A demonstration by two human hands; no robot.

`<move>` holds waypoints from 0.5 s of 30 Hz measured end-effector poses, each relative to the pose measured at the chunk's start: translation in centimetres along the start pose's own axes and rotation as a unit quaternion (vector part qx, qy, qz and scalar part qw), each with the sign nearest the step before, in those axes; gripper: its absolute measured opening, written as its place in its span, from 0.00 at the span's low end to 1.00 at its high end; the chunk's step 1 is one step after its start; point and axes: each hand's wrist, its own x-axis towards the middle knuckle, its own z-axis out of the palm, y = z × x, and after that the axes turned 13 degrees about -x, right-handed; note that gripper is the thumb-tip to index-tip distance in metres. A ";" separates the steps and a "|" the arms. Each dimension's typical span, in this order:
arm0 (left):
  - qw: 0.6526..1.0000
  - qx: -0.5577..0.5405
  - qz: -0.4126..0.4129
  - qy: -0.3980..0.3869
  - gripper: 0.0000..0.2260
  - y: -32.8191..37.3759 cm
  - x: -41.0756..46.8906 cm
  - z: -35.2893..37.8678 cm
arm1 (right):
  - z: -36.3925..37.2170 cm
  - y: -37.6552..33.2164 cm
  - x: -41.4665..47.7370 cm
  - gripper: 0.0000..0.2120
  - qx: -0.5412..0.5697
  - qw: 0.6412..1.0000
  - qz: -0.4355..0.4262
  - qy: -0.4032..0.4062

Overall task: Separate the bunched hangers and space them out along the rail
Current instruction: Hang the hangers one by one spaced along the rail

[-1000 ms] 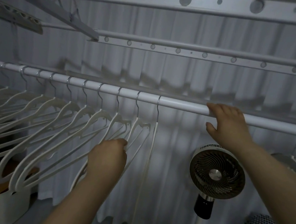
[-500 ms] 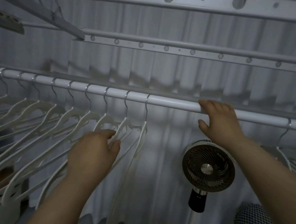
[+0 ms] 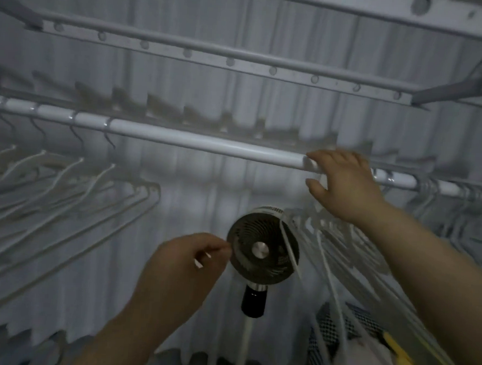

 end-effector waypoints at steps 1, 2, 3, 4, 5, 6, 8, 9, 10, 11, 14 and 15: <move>1.000 -0.019 -0.014 -0.019 0.13 0.1 -0.2 2.2 | 0.2 1.3 -0.5 0.23 0.012 1.000 0.006 -0.004; 0.998 -0.051 -0.034 -0.034 0.10 0.3 -0.5 4.3 | 0.3 2.4 -0.9 0.22 0.026 1.000 0.005 -0.008; 0.994 -0.083 -0.061 -0.041 0.06 0.8 -0.8 6.3 | 0.5 3.3 -1.1 0.23 0.041 0.999 -0.001 -0.015; 0.989 -0.115 -0.084 -0.038 0.06 1.3 -1.0 8.1 | 0.5 3.9 -1.3 0.23 0.055 0.998 -0.011 -0.023; 0.982 -0.151 -0.105 -0.033 0.11 1.7 -1.1 9.9 | 0.5 4.4 -1.3 0.24 0.065 0.997 -0.024 -0.030; 0.976 -0.179 -0.123 -0.026 0.15 2.2 -1.0 11.3 | 0.4 4.7 -1.3 0.24 0.070 0.996 -0.038 -0.034; 0.971 -0.194 -0.141 -0.022 0.20 3.3 -0.9 13.4 | 0.4 5.2 -1.4 0.25 0.061 0.996 -0.059 -0.041; 0.970 -0.191 -0.147 -0.026 0.20 3.6 -0.8 14.2 | 0.4 5.4 -1.5 0.25 0.052 0.995 -0.068 -0.042; 0.970 -0.188 -0.153 -0.032 0.19 3.8 -0.8 14.8 | 0.3 5.5 -1.6 0.25 0.045 0.995 -0.076 -0.043; 0.969 -0.184 -0.159 -0.041 0.19 3.8 -0.8 15.4 | 0.3 5.6 -1.7 0.25 0.041 0.995 -0.084 -0.044; 0.964 -0.185 -0.178 -0.065 0.27 3.9 -0.7 16.9 | 0.2 6.0 -1.9 0.26 0.044 0.993 -0.096 -0.047; 0.959 -0.200 -0.188 -0.070 0.30 4.1 -0.5 17.4 | 0.3 6.1 -1.9 0.26 0.045 0.993 -0.099 -0.048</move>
